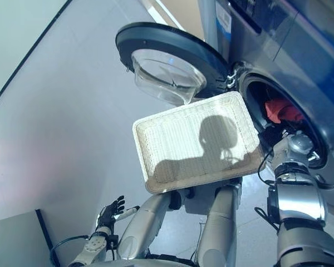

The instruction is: Pick up the clothes and place them into the washing machine

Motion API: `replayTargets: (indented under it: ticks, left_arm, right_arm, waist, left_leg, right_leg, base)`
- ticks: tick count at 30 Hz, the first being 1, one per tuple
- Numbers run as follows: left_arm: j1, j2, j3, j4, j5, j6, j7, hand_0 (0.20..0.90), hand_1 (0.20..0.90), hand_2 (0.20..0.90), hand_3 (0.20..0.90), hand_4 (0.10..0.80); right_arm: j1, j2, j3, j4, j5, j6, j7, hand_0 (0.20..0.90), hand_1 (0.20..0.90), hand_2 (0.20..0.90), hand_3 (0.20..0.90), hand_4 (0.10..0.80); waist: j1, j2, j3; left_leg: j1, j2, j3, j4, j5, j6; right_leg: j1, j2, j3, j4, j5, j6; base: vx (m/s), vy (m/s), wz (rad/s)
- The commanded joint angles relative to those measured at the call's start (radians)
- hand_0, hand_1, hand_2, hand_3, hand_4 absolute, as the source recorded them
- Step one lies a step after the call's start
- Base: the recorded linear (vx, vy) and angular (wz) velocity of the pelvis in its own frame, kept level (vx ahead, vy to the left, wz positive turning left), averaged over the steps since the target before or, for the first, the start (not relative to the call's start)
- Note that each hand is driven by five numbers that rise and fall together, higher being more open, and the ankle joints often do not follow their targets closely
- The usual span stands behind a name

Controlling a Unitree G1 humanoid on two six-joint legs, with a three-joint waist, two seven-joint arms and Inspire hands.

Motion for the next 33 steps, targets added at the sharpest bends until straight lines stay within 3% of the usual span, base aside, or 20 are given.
replayTargets:
  ticks: [1,3,6,20,27,33]
  left_arm:
    - [0.043,0.032,0.002,0.008,-0.016,-0.027,0.033,0.900,0.900,0.900,0.900,0.800]
    - [0.039,0.033,0.010,0.016,-0.017,-0.024,0.036,0.900,0.900,0.900,0.900,0.800]
    - [0.036,0.031,0.015,0.024,-0.020,-0.024,0.039,0.900,0.900,0.900,0.900,0.800]
    - [0.036,0.024,0.036,0.063,-0.036,-0.020,0.029,0.900,0.900,0.900,0.900,0.800]
    - [0.029,0.020,0.043,0.075,-0.035,-0.017,0.018,0.900,0.900,0.900,0.900,0.800]
    - [0.015,0.027,0.057,0.095,0.001,-0.009,0.011,0.900,0.900,0.900,0.900,0.800]
  right_arm:
    - [-0.257,-0.270,0.140,-0.100,-0.153,-0.120,0.014,0.200,0.200,0.200,0.200,0.300]
    - [-0.253,-0.259,0.140,-0.100,-0.152,-0.118,0.019,0.200,0.200,0.200,0.200,0.300]
    - [-0.242,-0.239,0.137,-0.100,-0.149,-0.114,0.028,0.900,0.900,0.900,0.900,0.800]
    - [-0.154,-0.131,0.097,-0.069,-0.113,-0.107,0.075,0.900,0.900,0.900,0.900,0.800]
    - [-0.019,-0.006,0.042,-0.032,-0.076,-0.093,0.133,0.900,0.900,0.900,0.900,0.800]
    - [0.136,0.140,-0.005,0.068,-0.042,-0.071,0.195,0.900,0.900,0.900,0.900,0.800]
  waist:
    - [0.015,-0.035,-0.108]
    - [0.015,-0.038,-0.110]
    - [0.013,-0.042,-0.107]
    - [0.014,-0.057,-0.109]
    - [0.022,-0.088,-0.118]
    - [0.060,-0.135,-0.139]
  left_leg:
    - [0.016,0.051,-0.102,0.027,-0.003,-0.107]
    - [0.015,0.049,-0.102,0.032,-0.006,-0.107]
    - [0.007,0.050,-0.102,0.053,-0.014,-0.105]
    - [0.018,0.048,-0.109,0.059,-0.014,-0.107]
    - [0.056,0.050,-0.129,0.047,-0.008,-0.111]
    - [0.127,0.046,-0.173,0.002,0.006,-0.116]
  right_leg:
    - [0.077,0.065,-0.055,0.018,-0.034,-0.057]
    - [0.076,0.065,-0.053,0.024,-0.037,-0.059]
    - [0.071,0.065,-0.051,0.039,-0.043,-0.064]
    - [0.095,0.063,-0.058,0.026,-0.032,-0.067]
    - [0.159,0.052,-0.089,-0.002,-0.023,-0.063]
    - [0.276,0.029,-0.151,-0.074,-0.008,-0.052]
  base:
    - [0.000,0.000,0.00]
    - [0.000,0.000,0.00]
    - [0.000,0.000,0.00]
    - [0.000,0.002,0.00]
    - [0.016,-0.011,0.06]
    - [0.060,-0.044,0.20]
